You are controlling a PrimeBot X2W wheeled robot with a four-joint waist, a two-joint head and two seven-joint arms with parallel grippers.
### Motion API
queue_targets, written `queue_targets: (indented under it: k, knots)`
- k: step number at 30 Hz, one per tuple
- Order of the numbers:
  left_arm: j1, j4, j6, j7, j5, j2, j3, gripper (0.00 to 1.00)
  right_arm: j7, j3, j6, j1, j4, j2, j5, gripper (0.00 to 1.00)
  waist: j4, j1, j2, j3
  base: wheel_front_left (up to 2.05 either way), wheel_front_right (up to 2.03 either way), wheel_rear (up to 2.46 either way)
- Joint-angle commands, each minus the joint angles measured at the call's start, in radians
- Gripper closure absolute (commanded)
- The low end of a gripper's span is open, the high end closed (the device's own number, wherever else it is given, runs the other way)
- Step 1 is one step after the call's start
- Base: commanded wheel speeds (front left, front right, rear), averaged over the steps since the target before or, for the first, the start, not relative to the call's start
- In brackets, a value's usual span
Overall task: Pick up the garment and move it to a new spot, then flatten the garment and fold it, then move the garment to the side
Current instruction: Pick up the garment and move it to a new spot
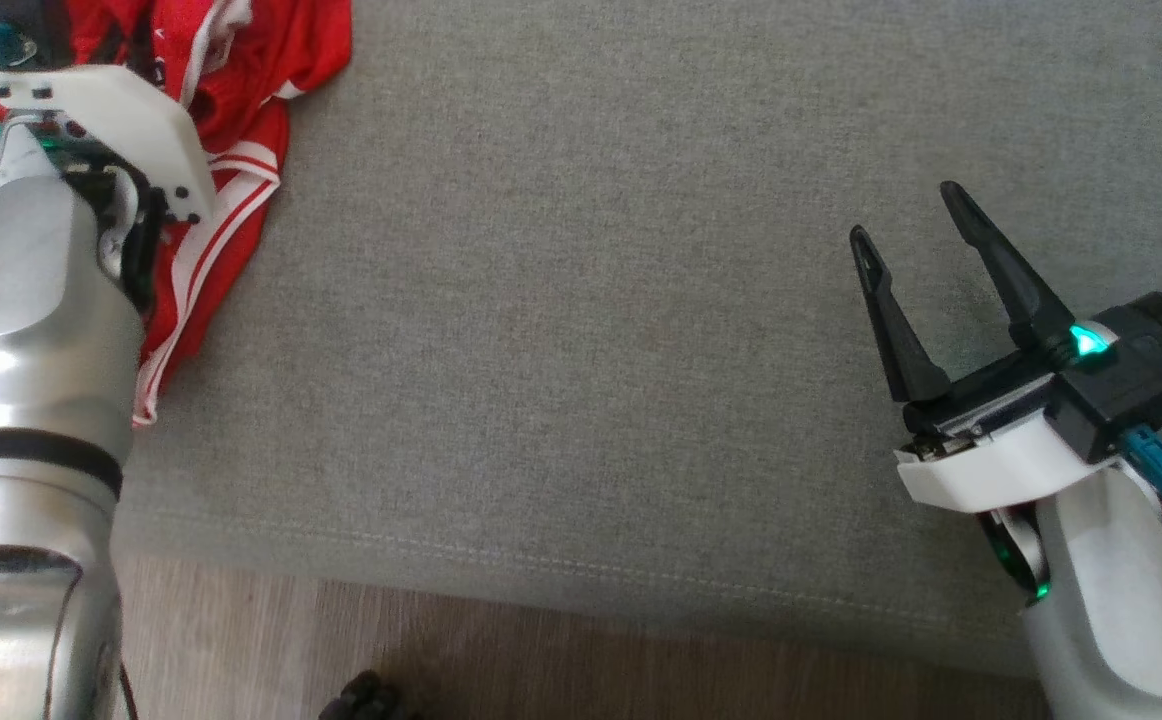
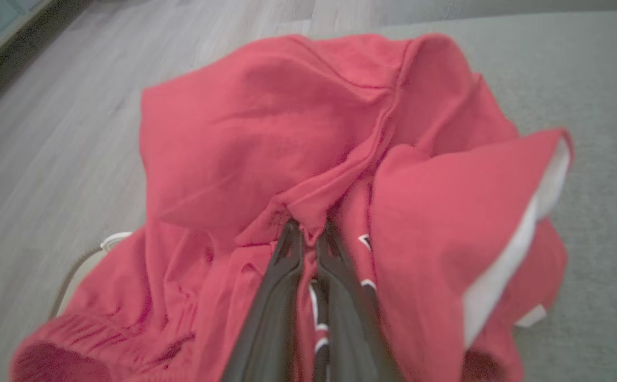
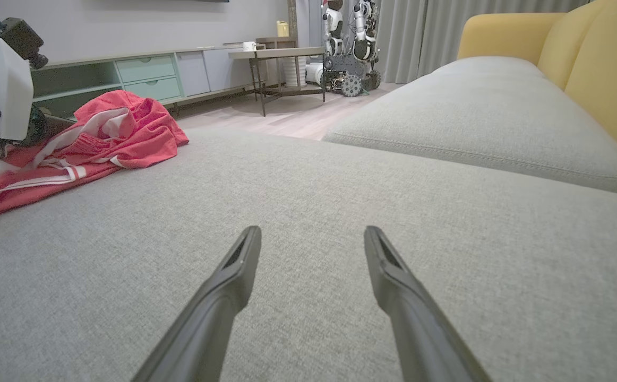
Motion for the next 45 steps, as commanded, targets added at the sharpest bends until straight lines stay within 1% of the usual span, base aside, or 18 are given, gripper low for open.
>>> queue_targets:
  k: [1,5,9,11,12,15,19,21,24,27,31,35,36,37,40,43,44,45]
  knots:
    - [-0.022,-0.019,0.001,-0.023,0.008,0.064,0.015,1.0,-0.011,0.016,0.006,-0.005,-0.035,0.009,0.011,0.0,-0.003,-0.0001,0.0,-0.01,0.0,0.0,0.0]
    - [-0.034,-0.037,0.023,-0.131,0.022,0.084,0.005,1.0,-0.011,0.007,0.006,-0.001,-0.032,0.03,0.014,0.0,-0.011,-0.0001,0.0,-0.057,0.0,0.0,0.0]
    - [-0.038,-0.112,0.056,-0.161,0.055,0.098,-0.02,1.0,-0.011,0.004,0.006,0.012,-0.022,0.06,0.021,0.0,-0.025,-0.0001,0.0,-0.123,0.0,0.0,0.0]
    - [-0.03,-0.169,0.065,-0.164,0.068,0.102,-0.033,1.0,-0.011,0.008,0.006,0.018,-0.013,0.077,0.027,0.0,-0.04,-0.0001,0.0,-0.158,0.0,0.0,0.0]
    - [-0.016,-0.252,0.071,-0.165,0.08,0.102,-0.045,1.0,-0.011,0.014,0.006,0.022,-0.006,0.093,0.03,0.0,-0.058,-0.0001,0.0,-0.192,0.0,0.0,0.0]
    - [0.016,-0.371,0.075,-0.166,0.094,0.097,-0.067,1.0,-0.011,0.016,0.006,0.029,-0.003,0.12,0.034,0.0,-0.094,-0.0001,0.0,-0.24,0.0,0.0,0.0]
    - [0.052,-0.502,0.069,-0.161,0.111,0.081,-0.106,1.0,-0.011,0.011,0.006,0.039,-0.004,0.145,0.036,0.0,-0.155,-0.0001,0.0,-0.284,0.0,0.0,0.0]
    - [0.065,-0.562,0.064,-0.141,0.115,0.067,-0.127,1.0,-0.011,0.003,0.006,0.041,-0.011,0.154,0.035,0.0,-0.19,-0.0001,0.0,-0.294,0.0,0.0,0.0]
    - [0.087,-0.642,0.056,-0.104,0.115,0.033,-0.16,1.0,-0.011,-0.014,0.006,0.044,-0.026,0.167,0.034,0.0,-0.248,-0.0001,0.0,-0.293,0.0,0.0,0.0]
    - [0.113,-0.699,0.055,-0.07,0.111,-0.017,-0.198,1.0,-0.011,-0.025,0.006,0.043,-0.043,0.177,0.031,0.0,-0.311,-0.0001,0.0,-0.275,0.0,0.0,0.0]
    - [0.154,-0.711,0.048,-0.043,0.104,-0.085,-0.26,1.0,-0.011,-0.038,0.006,0.032,-0.068,0.191,0.029,0.0,-0.402,-0.0001,0.0,-0.232,0.0,0.0,0.0]
    - [0.202,-0.669,0.046,-0.036,0.113,-0.128,-0.361,1.0,-0.011,-0.057,0.006,0.02,-0.088,0.203,0.031,0.0,-0.489,-0.0001,0.0,-0.186,0.0,0.0,0.0]
    - [0.213,-0.653,0.045,-0.036,0.113,-0.133,-0.389,1.0,-0.011,-0.06,0.006,0.017,-0.091,0.205,0.032,0.0,-0.51,-0.0001,0.0,-0.175,0.0,0.0,0.0]
    - [0.213,-0.653,0.045,-0.036,0.113,-0.133,-0.389,1.0,-0.011,-0.06,0.006,0.017,-0.091,0.205,0.032,0.0,-0.51,-0.0001,0.0,-0.175,0.0,0.0,0.0]
    - [0.23,-0.599,0.046,-0.04,0.108,-0.142,-0.466,1.0,-0.011,-0.063,0.006,0.008,-0.097,0.21,0.037,0.0,-0.562,-0.0001,0.0,-0.142,0.0,0.0,0.0]
    - [0.233,-0.567,0.055,-0.047,0.06,-0.143,-0.539,1.0,-0.011,-0.067,0.006,0.003,-0.106,0.211,0.06,0.0,-0.593,-0.0001,0.0,-0.117,0.0,0.0,0.0]
    - [0.234,-0.564,0.059,-0.049,0.035,-0.144,-0.562,0.8,-0.011,-0.067,0.006,0.003,-0.109,0.211,0.068,0.0,-0.599,-0.0001,0.0,-0.11,0.0,0.0,0.0]
    - [0.231,-0.563,0.067,-0.053,0.015,-0.144,-0.585,0.0,-0.011,-0.068,0.006,0.003,-0.112,0.211,0.073,0.0,-0.601,-0.0001,0.0,-0.106,0.0,0.0,0.0]
